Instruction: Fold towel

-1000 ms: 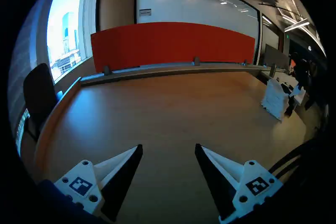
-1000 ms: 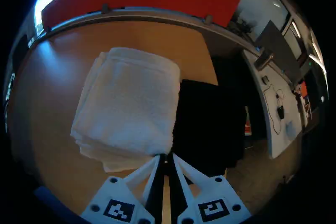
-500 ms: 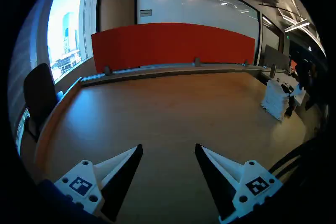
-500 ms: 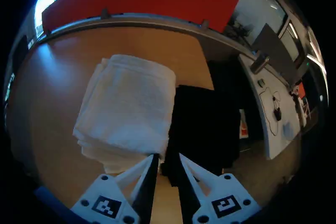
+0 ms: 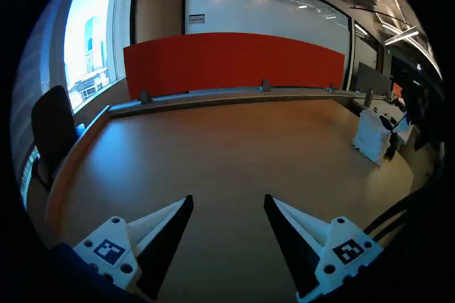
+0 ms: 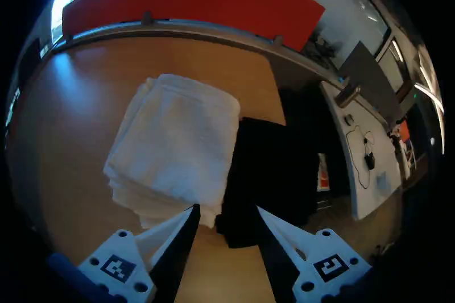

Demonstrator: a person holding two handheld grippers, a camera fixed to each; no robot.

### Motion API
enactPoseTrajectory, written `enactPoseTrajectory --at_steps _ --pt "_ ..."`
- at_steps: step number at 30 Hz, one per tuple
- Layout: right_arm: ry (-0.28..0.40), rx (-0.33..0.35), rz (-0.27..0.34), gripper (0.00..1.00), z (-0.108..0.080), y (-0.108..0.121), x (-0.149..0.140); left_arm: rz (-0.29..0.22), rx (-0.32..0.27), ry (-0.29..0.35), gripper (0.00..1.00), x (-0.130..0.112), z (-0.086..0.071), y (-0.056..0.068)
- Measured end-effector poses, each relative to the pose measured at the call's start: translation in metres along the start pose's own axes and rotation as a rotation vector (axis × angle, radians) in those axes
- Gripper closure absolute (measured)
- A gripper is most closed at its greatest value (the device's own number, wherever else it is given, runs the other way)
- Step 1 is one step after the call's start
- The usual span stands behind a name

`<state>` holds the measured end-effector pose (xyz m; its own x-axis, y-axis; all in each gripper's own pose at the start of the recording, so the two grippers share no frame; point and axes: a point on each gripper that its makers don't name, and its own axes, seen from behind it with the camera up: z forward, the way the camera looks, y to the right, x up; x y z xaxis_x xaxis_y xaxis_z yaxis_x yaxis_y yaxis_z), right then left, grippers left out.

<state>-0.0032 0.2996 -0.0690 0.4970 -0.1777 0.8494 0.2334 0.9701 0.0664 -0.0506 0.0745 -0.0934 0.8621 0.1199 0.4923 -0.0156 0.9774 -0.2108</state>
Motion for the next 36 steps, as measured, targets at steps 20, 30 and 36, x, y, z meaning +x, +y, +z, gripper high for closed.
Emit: enactPoseTrajectory --at_steps 20,30,36 --pt "0.086 0.022 0.034 0.06 -0.019 -0.023 0.009 0.002 -0.009 0.017 0.08 0.007 -0.001 -0.002" --pt "0.222 0.020 0.126 0.06 -0.034 -0.038 0.033 0.004 -0.009 0.030 0.08 0.013 0.000 -0.005" --pt "0.359 0.016 0.195 0.07 -0.049 -0.044 0.060 0.001 -0.005 0.047 0.08 0.021 0.002 -0.007"
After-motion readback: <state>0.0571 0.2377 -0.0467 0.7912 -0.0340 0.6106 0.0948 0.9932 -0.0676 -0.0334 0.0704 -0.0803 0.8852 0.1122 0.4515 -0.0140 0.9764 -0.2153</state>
